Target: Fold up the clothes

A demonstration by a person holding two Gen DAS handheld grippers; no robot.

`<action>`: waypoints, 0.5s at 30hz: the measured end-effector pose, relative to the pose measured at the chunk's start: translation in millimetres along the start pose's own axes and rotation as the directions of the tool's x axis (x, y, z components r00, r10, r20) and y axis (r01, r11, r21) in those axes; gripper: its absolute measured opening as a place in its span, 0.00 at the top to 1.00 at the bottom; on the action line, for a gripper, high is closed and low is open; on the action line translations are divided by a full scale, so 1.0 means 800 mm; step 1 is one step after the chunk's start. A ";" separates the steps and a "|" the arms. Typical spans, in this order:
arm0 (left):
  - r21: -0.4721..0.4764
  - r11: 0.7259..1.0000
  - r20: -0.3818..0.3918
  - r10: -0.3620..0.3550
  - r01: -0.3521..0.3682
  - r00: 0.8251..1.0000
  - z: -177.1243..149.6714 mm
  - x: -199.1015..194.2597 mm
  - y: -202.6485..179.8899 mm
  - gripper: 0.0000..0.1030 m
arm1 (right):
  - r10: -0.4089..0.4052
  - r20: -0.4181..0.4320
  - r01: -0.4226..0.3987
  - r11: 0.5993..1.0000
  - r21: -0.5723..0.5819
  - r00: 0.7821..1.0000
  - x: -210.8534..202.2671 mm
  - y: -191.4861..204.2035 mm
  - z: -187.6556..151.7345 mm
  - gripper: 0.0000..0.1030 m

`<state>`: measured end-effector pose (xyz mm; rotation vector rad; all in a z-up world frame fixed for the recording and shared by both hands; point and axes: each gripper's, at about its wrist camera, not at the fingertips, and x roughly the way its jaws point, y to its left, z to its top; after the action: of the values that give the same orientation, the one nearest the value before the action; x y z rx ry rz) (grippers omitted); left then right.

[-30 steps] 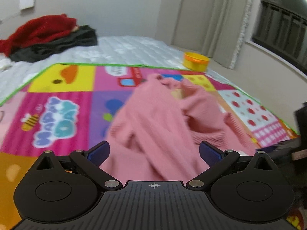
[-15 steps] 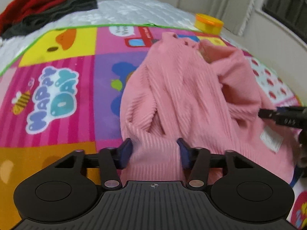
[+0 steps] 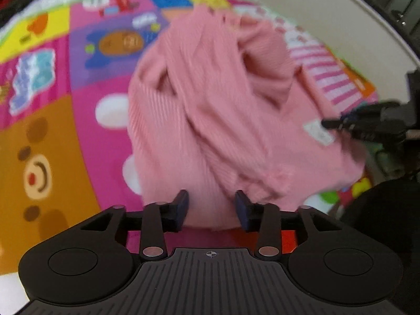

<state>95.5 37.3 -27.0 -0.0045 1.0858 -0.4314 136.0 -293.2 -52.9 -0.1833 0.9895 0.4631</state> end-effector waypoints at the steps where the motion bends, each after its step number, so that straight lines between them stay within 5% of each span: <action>1: 0.011 1.000 0.052 0.027 -0.027 0.998 0.005 -0.011 -0.002 0.28 | 0.005 0.007 -0.005 1.000 0.017 1.000 0.000 -0.002 -0.002 0.90; 2: 0.019 0.998 0.101 0.053 -0.055 0.993 0.011 -0.020 -0.003 0.12 | 0.010 0.016 -0.010 0.999 0.037 1.000 0.001 -0.004 -0.003 0.90; 3: 0.011 0.996 0.134 0.082 -0.085 0.988 0.020 -0.019 0.000 0.07 | 0.015 0.024 -0.016 0.998 0.056 1.000 0.002 -0.007 -0.004 0.89; 6: -0.026 0.987 0.197 0.160 -0.158 0.967 0.052 -0.003 0.012 0.06 | 0.047 0.054 -0.054 0.990 0.129 0.997 0.004 -0.016 -0.007 0.80; 8: -0.042 0.979 0.187 0.203 -0.198 0.961 0.069 0.027 0.021 0.06 | 0.107 0.086 -0.122 0.974 0.192 0.991 0.003 -0.025 -0.009 0.53; 9: -0.044 0.976 0.174 0.219 -0.215 0.960 0.073 0.044 0.026 0.06 | 0.131 0.110 -0.154 0.961 0.229 0.985 0.003 -0.029 -0.010 0.16; 10: -0.048 0.974 0.160 0.226 -0.221 0.961 0.074 0.059 0.029 0.06 | 0.151 0.136 -0.183 0.946 0.266 0.979 0.003 -0.032 -0.011 0.00; 12: -0.063 0.975 0.130 0.218 -0.211 0.967 0.073 0.080 0.032 0.07 | 0.129 0.159 -0.174 0.935 0.309 0.979 0.008 -0.035 -0.015 0.00; 15: -0.016 0.975 0.143 0.221 -0.221 0.965 0.057 0.079 0.018 0.28 | 0.111 0.185 -0.167 0.932 0.322 0.976 0.015 -0.034 -0.023 0.00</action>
<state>164.1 19.3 -62.8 0.0844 0.9317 -0.2263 139.6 -320.7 -74.5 0.2316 0.9074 0.4242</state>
